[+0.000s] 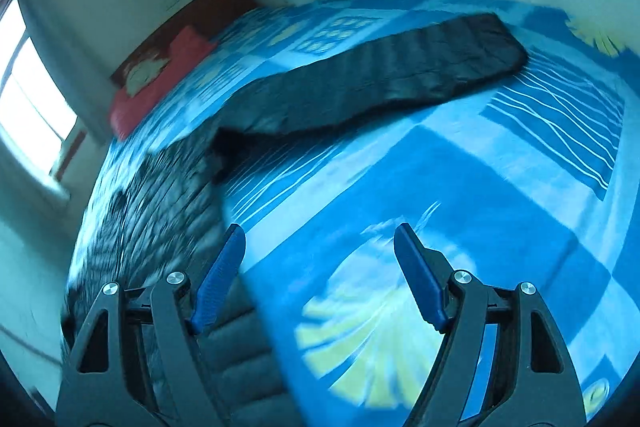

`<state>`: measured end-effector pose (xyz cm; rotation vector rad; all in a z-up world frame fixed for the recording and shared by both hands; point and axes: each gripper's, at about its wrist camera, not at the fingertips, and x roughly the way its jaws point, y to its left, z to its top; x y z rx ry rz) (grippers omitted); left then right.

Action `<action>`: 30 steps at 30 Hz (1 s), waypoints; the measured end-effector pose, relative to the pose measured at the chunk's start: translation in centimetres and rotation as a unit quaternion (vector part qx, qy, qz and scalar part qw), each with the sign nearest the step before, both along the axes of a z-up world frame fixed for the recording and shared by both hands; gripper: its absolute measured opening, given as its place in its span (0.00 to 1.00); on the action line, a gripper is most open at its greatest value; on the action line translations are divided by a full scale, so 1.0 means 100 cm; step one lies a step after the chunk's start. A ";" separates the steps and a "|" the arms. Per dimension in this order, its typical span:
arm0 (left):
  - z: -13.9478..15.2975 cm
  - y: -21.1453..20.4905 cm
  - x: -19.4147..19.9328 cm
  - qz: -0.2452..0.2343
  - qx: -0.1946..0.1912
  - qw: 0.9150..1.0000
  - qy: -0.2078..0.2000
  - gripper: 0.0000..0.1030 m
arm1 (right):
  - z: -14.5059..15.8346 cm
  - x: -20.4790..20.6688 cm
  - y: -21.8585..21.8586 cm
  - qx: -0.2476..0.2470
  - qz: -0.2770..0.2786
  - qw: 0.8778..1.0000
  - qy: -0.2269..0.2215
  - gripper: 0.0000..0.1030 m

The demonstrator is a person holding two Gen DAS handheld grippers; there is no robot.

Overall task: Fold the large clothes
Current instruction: 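Grasp the black jacket sleeve cuff with the right tool, then fold the held sleeve across the jacket body and open the right tool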

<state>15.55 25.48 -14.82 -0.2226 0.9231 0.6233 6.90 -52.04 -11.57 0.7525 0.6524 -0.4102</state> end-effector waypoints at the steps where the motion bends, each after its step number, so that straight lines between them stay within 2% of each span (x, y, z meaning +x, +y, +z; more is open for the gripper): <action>1: -0.007 0.006 0.000 0.008 -0.001 1.000 0.005 0.95 | -0.007 0.000 -0.020 0.017 -0.018 1.000 -0.004 0.74; 3: -0.012 0.017 -0.005 0.017 -0.033 0.999 -0.014 0.96 | -0.020 0.001 -0.054 0.049 -0.046 0.998 -0.018 0.74; 7: -0.013 0.017 -0.009 0.019 -0.029 0.999 -0.020 0.96 | -0.040 0.004 -0.110 0.079 -0.098 0.991 -0.040 0.74; 9: -0.014 0.019 -0.012 0.019 -0.028 0.999 -0.026 0.96 | -0.048 0.009 -0.130 0.091 -0.104 0.988 -0.064 0.74; 13: -0.016 0.013 -0.019 0.019 -0.023 0.999 -0.026 0.96 | -0.048 0.021 -0.158 0.065 -0.121 0.986 -0.092 0.74; 19: -0.020 0.010 -0.013 0.020 -0.020 0.999 -0.025 0.96 | -0.054 0.031 -0.188 0.061 -0.158 0.977 -0.126 0.74; 20: -0.020 0.009 -0.013 0.020 -0.019 0.999 -0.025 0.96 | -0.053 0.033 -0.191 0.056 -0.165 0.977 -0.119 0.66; 21: -0.021 0.010 -0.012 0.020 -0.019 0.999 -0.025 0.96 | -0.054 0.035 -0.194 0.054 -0.168 0.978 -0.112 0.45; 22: -0.022 0.009 -0.011 0.020 -0.018 0.999 -0.025 0.96 | -0.057 0.038 -0.198 0.058 -0.167 0.979 -0.105 0.32; 23: -0.022 0.009 -0.010 0.021 -0.018 0.999 -0.024 0.96 | -0.061 0.038 -0.200 0.065 -0.167 0.979 -0.093 0.12; 25: -0.023 0.008 -0.010 0.021 -0.016 0.999 -0.024 0.96 | -0.057 0.041 -0.198 0.051 -0.163 0.982 -0.076 0.09; 30: -0.023 0.007 -0.009 0.021 -0.015 0.999 -0.025 0.96 | -0.003 0.059 -0.148 -0.040 -0.111 0.989 -0.088 0.07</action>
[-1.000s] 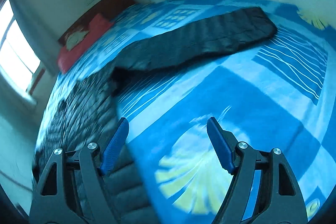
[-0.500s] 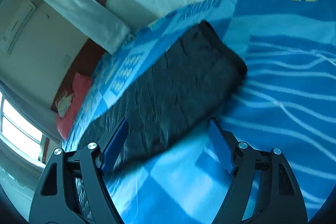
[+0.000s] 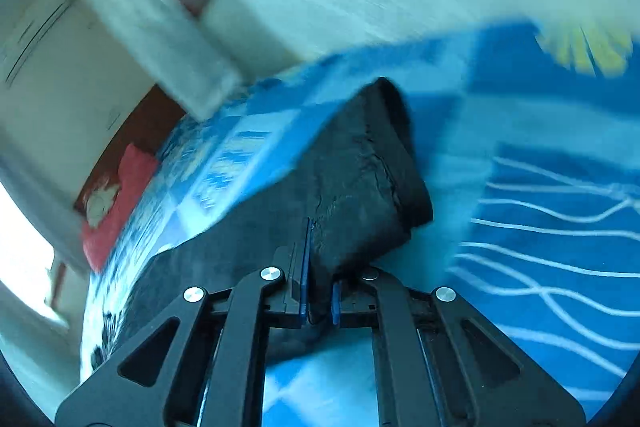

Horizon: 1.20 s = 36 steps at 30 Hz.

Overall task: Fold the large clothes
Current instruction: 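Fold the held sleeve across the jacket body and open the right tool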

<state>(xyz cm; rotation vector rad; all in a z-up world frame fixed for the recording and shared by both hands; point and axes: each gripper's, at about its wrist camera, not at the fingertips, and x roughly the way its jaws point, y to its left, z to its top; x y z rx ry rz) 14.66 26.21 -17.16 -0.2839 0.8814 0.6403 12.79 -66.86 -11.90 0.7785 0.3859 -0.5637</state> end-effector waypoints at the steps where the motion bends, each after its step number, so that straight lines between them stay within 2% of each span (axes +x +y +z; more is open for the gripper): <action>1: 0.000 0.000 0.000 0.000 0.001 1.000 0.000 0.96 | 0.011 0.007 0.014 -0.014 0.016 1.000 -0.005 0.07; 4: 0.000 0.000 0.000 0.000 0.001 1.000 -0.002 0.96 | 0.044 0.032 0.067 -0.050 0.073 0.996 -0.020 0.07; 6: 0.000 0.001 -0.001 0.000 -0.001 1.000 -0.004 0.96 | 0.061 0.057 0.115 -0.074 0.125 0.989 -0.022 0.07; 8: 0.000 0.002 -0.001 0.000 -0.001 1.000 -0.006 0.96 | 0.069 0.078 0.152 -0.094 0.164 0.982 -0.016 0.07; 12: -0.001 0.002 -0.003 0.001 0.002 1.000 -0.010 0.96 | 0.074 0.123 0.256 -0.136 0.249 0.959 0.004 0.07; 17: -0.001 0.002 -0.005 0.001 0.002 1.000 -0.017 0.96 | 0.055 0.170 0.369 -0.147 0.332 0.931 0.037 0.07; 25: -0.004 0.001 -0.012 0.002 0.006 1.000 -0.030 0.96 | 0.035 0.217 0.508 -0.167 0.422 0.887 0.082 0.06; 34: -0.004 -0.002 -0.016 0.003 0.011 0.999 -0.036 0.96 | 0.008 0.247 0.610 -0.188 0.495 0.840 0.119 0.07; 36: -0.003 -0.002 -0.016 0.003 0.012 0.999 -0.036 0.96 | 0.003 0.250 0.622 -0.184 0.505 0.834 0.124 0.09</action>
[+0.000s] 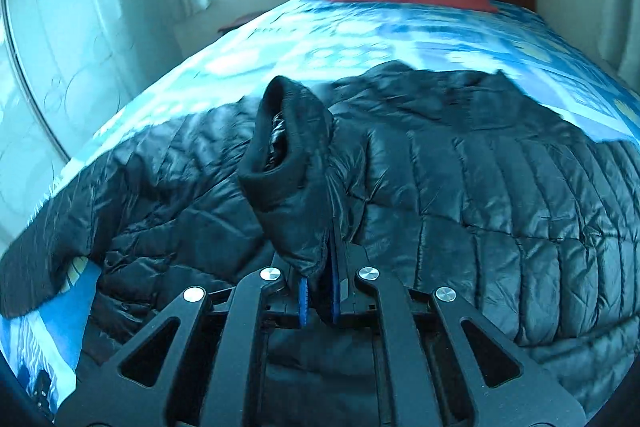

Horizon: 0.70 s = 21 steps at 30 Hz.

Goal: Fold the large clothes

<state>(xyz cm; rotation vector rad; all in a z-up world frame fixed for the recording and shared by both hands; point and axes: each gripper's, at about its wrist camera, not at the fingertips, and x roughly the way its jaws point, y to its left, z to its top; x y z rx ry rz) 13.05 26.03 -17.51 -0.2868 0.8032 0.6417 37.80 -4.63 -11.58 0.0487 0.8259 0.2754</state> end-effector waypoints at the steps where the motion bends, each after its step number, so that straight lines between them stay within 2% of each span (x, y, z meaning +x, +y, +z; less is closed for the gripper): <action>1: 0.000 0.000 0.000 0.000 0.000 1.000 0.000 0.96 | -0.002 0.001 0.004 0.001 0.003 1.000 0.006 0.11; 2: 0.000 0.000 0.000 0.000 0.001 1.000 0.000 0.96 | -0.003 0.001 0.005 0.000 0.006 1.000 0.012 0.13; 4: 0.000 0.000 0.000 0.000 0.000 1.000 0.000 0.96 | -0.007 0.001 0.010 0.002 0.023 0.999 0.023 0.25; 5: 0.000 0.000 0.000 0.000 0.000 1.000 0.000 0.96 | -0.004 -0.003 0.009 0.017 0.039 0.999 0.021 0.40; 6: 0.000 -0.001 0.000 0.000 0.000 1.000 0.000 0.96 | -0.003 -0.008 0.008 0.027 0.047 0.998 0.021 0.60; 7: 0.000 -0.001 0.000 0.000 0.000 1.000 0.000 0.96 | 0.002 -0.014 0.004 0.039 0.056 0.998 0.016 0.66; 8: 0.000 -0.001 0.000 0.000 0.000 1.000 0.000 0.96 | 0.010 -0.025 -0.003 0.050 0.066 0.997 0.005 0.67; 11: 0.000 -0.001 0.000 0.000 0.000 1.000 0.000 0.96 | 0.030 -0.049 -0.032 0.067 0.076 0.995 -0.020 0.66; 13: 0.000 -0.001 0.000 0.000 0.000 1.000 0.000 0.96 | 0.045 -0.061 -0.073 0.071 0.056 0.995 -0.040 0.61; 15: 0.000 -0.001 0.000 0.000 0.001 1.000 0.000 0.96 | 0.053 -0.062 -0.127 0.074 0.014 0.996 -0.043 0.49; 16: 0.000 -0.001 0.000 0.000 0.001 1.000 0.000 0.96 | 0.055 -0.060 -0.160 0.071 -0.021 0.996 -0.044 0.45; 18: 0.000 -0.001 0.000 0.000 0.001 1.000 0.000 0.96 | 0.054 -0.056 -0.220 0.060 -0.090 0.993 -0.040 0.31; 21: 0.000 -0.001 0.000 0.000 0.001 1.000 0.001 0.96 | 0.044 -0.054 -0.308 0.061 -0.190 0.979 -0.034 0.23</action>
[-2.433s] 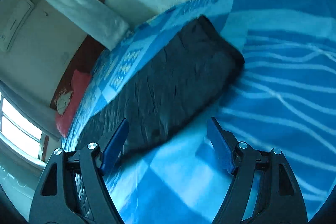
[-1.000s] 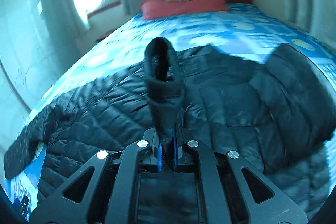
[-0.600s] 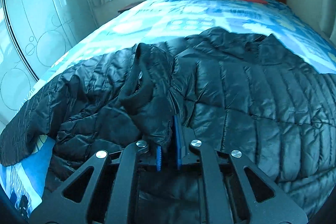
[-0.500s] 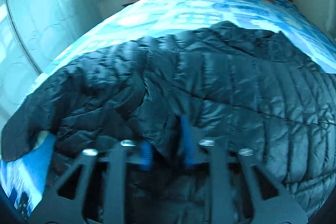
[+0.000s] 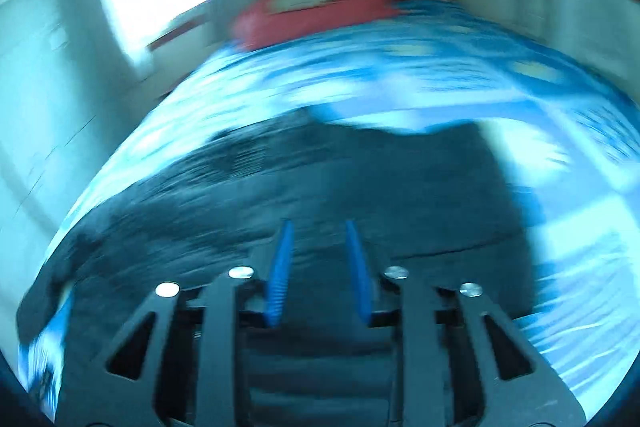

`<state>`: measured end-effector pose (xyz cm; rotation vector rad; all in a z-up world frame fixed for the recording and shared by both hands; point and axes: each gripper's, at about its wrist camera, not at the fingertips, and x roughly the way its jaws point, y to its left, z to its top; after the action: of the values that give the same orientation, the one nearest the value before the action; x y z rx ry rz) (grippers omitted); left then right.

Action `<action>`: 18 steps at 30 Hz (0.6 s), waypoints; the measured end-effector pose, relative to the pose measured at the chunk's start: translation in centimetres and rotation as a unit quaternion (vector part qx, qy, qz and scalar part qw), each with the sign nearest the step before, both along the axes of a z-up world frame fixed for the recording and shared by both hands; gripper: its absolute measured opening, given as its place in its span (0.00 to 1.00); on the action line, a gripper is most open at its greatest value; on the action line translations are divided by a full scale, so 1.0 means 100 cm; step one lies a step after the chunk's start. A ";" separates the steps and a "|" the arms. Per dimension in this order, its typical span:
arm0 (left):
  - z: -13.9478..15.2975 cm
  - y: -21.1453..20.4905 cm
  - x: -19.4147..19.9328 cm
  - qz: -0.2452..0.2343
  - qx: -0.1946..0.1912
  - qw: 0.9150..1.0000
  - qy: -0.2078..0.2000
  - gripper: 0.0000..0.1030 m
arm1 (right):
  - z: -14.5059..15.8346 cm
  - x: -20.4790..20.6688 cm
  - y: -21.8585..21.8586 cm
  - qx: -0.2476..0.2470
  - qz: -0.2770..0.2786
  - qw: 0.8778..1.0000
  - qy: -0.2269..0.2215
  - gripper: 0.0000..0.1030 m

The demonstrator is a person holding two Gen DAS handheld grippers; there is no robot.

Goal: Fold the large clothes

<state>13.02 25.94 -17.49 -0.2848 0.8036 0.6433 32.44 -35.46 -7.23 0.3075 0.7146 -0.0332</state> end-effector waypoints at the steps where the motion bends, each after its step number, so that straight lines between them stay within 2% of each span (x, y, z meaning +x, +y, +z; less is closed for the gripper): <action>1: 0.000 0.000 0.000 0.000 0.000 1.000 0.000 0.96 | -0.006 0.001 -0.020 -0.002 -0.019 1.000 0.009 0.22; 3: 0.000 0.000 0.000 0.000 0.002 1.000 0.002 0.96 | -0.026 0.005 -0.043 -0.003 -0.032 0.999 0.034 0.17; 6: -0.001 -0.001 0.001 0.001 0.003 1.000 0.005 0.96 | -0.066 0.012 -0.049 -0.004 -0.003 0.996 0.087 0.14; 7: -0.001 -0.001 0.001 0.001 0.003 1.000 0.005 0.96 | -0.070 0.011 -0.048 -0.009 0.000 0.997 0.083 0.14; 9: -0.001 -0.001 0.002 0.001 0.004 1.000 0.006 0.96 | -0.061 0.010 -0.047 -0.015 0.001 0.996 0.082 0.14; 11: -0.001 -0.001 0.001 0.001 0.003 1.000 0.005 0.96 | -0.047 0.013 -0.046 -0.012 0.009 0.998 0.064 0.14; 14: -0.001 -0.001 0.003 0.001 0.005 1.000 0.006 0.96 | -0.027 0.035 -0.042 -0.035 0.001 0.999 0.035 0.14; 17: -0.001 -0.001 0.004 0.002 0.006 1.000 0.007 0.96 | -0.032 0.065 -0.052 -0.029 -0.016 0.999 0.039 0.16; 18: -0.001 -0.002 0.004 0.002 0.006 1.000 0.007 0.96 | -0.046 0.078 -0.056 -0.024 -0.028 0.997 0.063 0.16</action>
<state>13.44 25.79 -17.56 -0.2717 0.8126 0.6539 40.26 -41.04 -11.80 0.2817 0.8292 -0.1226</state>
